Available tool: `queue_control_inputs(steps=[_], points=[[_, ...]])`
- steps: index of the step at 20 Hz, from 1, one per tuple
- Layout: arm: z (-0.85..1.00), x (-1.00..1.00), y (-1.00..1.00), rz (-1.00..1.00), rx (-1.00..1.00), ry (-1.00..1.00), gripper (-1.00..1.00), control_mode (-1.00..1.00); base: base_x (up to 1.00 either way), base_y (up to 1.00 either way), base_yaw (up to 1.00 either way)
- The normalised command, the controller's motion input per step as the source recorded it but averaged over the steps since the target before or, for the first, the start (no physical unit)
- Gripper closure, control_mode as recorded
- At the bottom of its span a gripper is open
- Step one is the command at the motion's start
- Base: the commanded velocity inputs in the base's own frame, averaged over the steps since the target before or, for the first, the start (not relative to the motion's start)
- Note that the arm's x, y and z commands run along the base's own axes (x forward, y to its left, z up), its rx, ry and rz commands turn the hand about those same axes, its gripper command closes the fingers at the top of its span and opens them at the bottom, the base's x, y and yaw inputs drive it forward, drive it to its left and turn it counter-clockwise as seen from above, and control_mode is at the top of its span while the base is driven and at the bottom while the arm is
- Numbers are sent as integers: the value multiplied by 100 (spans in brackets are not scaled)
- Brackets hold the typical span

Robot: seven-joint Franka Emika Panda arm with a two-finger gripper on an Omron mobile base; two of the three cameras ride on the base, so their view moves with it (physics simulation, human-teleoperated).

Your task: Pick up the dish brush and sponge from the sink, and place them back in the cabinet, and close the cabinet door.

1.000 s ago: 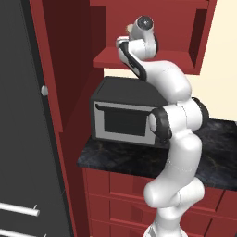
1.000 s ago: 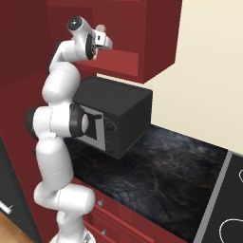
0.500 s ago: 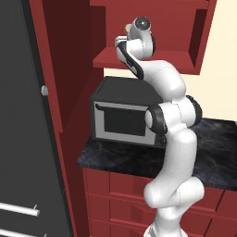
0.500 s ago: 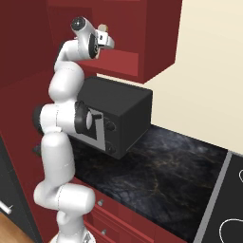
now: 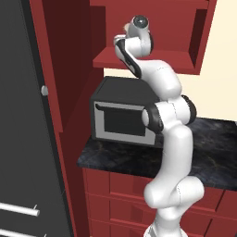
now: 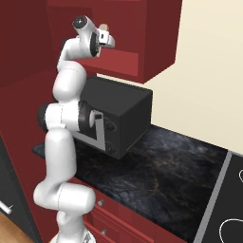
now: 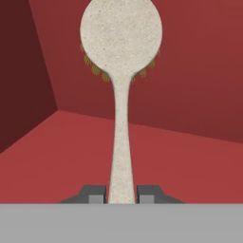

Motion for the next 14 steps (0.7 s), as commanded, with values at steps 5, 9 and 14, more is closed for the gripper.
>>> queue_control_inputs(steps=[5, 9, 14], points=[[-5, 13, 0, 0, 0, 0, 100, -100, 0, 0, 0], [0, 2, 0, 0, 0, 0, -100, -100, 0, 0, 0], [0, 0, 0, 0, 0, 0, -100, -100, 0, 0, 0]])
